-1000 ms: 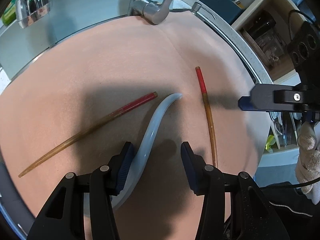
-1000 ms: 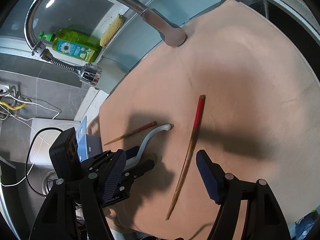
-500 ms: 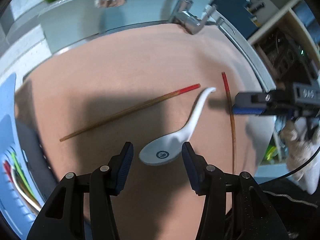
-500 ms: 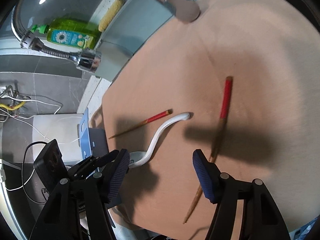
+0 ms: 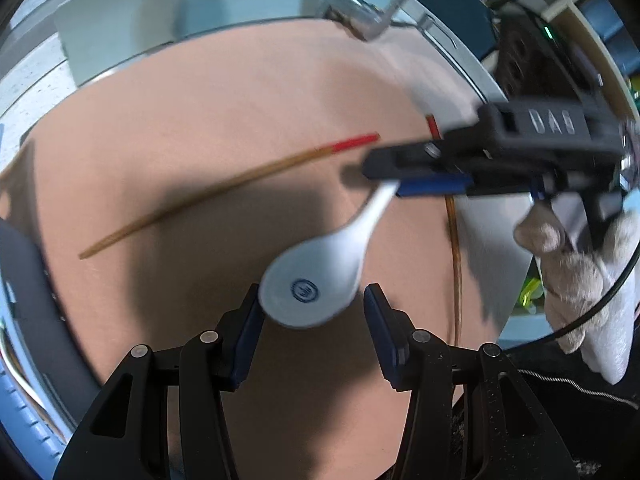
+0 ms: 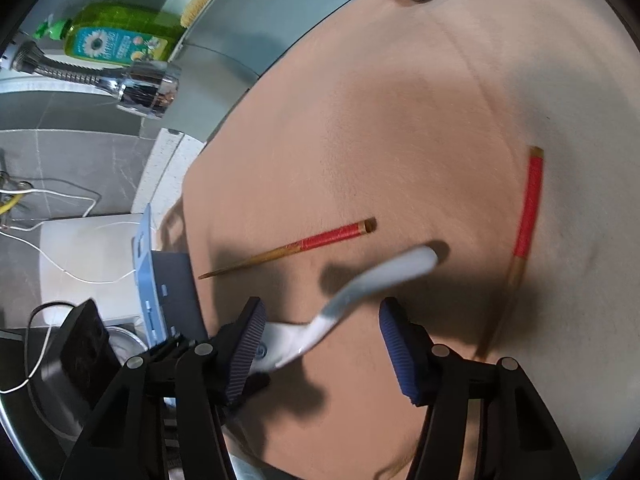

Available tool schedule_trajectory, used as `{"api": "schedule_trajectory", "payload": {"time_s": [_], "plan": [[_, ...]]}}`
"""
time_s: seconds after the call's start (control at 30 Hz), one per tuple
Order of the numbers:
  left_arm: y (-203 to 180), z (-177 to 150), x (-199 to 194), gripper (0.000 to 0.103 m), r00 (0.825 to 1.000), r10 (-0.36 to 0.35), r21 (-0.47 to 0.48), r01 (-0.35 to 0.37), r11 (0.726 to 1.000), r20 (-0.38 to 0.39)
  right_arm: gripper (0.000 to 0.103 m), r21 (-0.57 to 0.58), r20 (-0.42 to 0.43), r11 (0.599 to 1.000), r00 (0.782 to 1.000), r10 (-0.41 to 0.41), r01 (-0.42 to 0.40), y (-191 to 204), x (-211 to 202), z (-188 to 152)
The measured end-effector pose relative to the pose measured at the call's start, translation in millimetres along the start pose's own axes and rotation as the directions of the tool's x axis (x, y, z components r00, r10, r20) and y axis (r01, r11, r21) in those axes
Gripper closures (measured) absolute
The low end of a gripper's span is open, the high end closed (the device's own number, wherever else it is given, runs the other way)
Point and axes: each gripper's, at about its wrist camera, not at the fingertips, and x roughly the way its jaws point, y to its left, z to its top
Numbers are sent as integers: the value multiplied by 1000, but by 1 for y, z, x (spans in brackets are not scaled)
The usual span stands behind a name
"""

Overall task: Organize utensils
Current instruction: 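Grip the spoon handle with the right tool while the left tool holds the bowl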

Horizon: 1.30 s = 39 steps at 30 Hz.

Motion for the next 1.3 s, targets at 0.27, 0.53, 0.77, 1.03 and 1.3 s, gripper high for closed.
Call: {"api": "schedule_trajectory", "payload": {"time_s": [0.27,0.53,0.77,1.03,1.3], "plan": [[-10,0,4,54,997,72,47,-72,996,2,50,-19,-5,1000,1000,-13,13,3,1,0],[-20,5,7,54,992,122,128,-117,985,-37,51,-16,-8,1000,1000,-13,13,1,0,-2],[-33,3,17,54,974,222,222,-208,953,-42,59,14,-11,1000,1000,-6,7,-5,0,-1],[-43,7,18,60,972,233,261,-218,940,-27,76,21,-13,999,999,-31,32,-2,1,1],[-40,3,17,64,977,214,264,-199,944,-27,85,48,-18,998,999,-36,36,-5,6,4]]}}
